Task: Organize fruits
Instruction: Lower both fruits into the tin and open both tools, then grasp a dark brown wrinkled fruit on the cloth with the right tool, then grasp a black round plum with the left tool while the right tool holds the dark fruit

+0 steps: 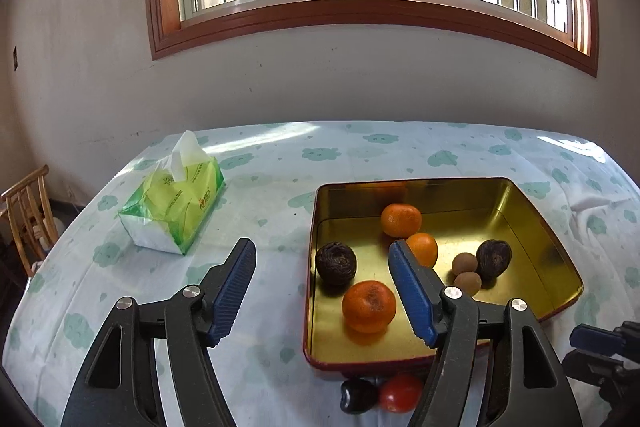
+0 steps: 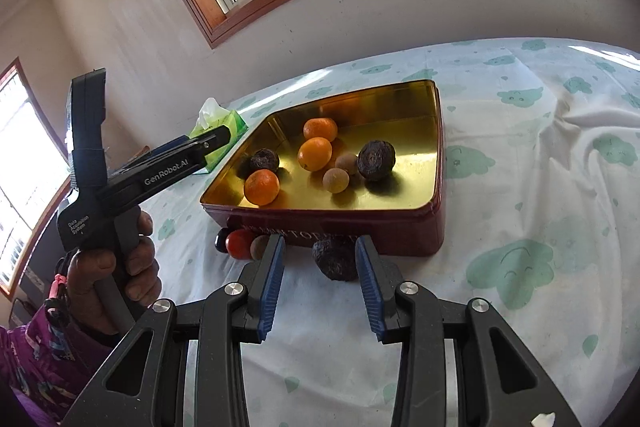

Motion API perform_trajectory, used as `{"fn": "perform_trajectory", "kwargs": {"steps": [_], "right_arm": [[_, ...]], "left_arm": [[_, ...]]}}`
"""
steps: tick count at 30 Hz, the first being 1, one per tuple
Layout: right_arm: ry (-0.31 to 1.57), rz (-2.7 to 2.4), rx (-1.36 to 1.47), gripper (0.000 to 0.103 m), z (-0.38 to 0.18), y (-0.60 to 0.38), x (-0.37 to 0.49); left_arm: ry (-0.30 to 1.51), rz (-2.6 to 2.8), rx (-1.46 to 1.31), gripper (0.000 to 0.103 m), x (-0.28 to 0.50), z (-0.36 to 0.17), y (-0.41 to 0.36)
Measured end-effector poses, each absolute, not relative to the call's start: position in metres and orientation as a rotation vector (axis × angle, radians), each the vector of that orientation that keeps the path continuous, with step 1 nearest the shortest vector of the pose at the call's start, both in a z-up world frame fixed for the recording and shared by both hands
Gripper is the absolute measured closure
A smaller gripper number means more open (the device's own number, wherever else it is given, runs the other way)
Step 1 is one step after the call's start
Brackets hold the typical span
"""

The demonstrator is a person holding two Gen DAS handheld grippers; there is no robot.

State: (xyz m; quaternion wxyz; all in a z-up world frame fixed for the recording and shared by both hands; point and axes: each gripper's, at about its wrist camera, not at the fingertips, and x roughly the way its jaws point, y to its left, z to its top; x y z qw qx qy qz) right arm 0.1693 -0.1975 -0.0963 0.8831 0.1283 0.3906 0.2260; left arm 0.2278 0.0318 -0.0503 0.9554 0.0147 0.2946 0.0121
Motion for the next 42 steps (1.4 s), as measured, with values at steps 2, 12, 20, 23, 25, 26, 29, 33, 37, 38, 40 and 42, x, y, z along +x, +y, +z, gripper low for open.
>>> {"fn": "perform_trajectory", "kwargs": {"steps": [2, 12, 20, 23, 25, 26, 29, 33, 37, 38, 40, 42], "right_arm": [[0.848, 0.46, 0.268, 0.068, -0.106, -0.195, 0.168], [0.895, 0.38, 0.207, 0.055, -0.121, -0.176, 0.185], [0.921, 0.35, 0.195, 0.072, -0.129, -0.162, 0.193], [0.92, 0.353, 0.191, 0.072, -0.128, -0.166, 0.183], [0.92, 0.344, 0.207, 0.072, -0.128, -0.174, 0.177], [0.92, 0.342, 0.218, 0.072, -0.129, -0.178, 0.174], [0.92, 0.339, 0.243, 0.071, -0.129, -0.187, 0.171], [0.922, 0.344, 0.246, 0.071, -0.129, -0.187, 0.172], [0.921, 0.359, 0.285, 0.071, -0.131, -0.192, 0.172], [0.921, 0.36, 0.287, 0.071, -0.131, -0.192, 0.172], [0.92, 0.363, 0.292, 0.071, -0.131, -0.192, 0.173], [0.92, 0.365, 0.297, 0.071, -0.131, -0.193, 0.173]], "left_arm": [[0.625, 0.017, -0.007, 0.032, 0.215, -0.06, 0.043], [0.668, -0.057, -0.126, 0.029, 0.168, -0.091, 0.072], [0.683, -0.153, -0.123, 0.029, 0.167, -0.091, 0.065], [0.702, -0.192, -0.104, 0.029, 0.167, -0.093, 0.061], [0.705, -0.221, -0.071, 0.029, 0.164, -0.093, 0.054], [0.704, -0.236, -0.052, 0.03, 0.162, -0.092, 0.05], [0.713, -0.244, -0.008, 0.036, 0.162, -0.093, 0.042], [0.811, -0.292, -0.037, 0.06, 0.181, -0.103, 0.048], [0.861, -0.336, -0.11, 0.068, 0.195, -0.106, 0.066], [0.867, -0.339, -0.109, 0.068, 0.198, -0.106, 0.068], [0.884, -0.361, -0.1, 0.068, 0.203, -0.106, 0.069], [0.9, -0.386, -0.081, 0.068, 0.206, -0.108, 0.065]]}}
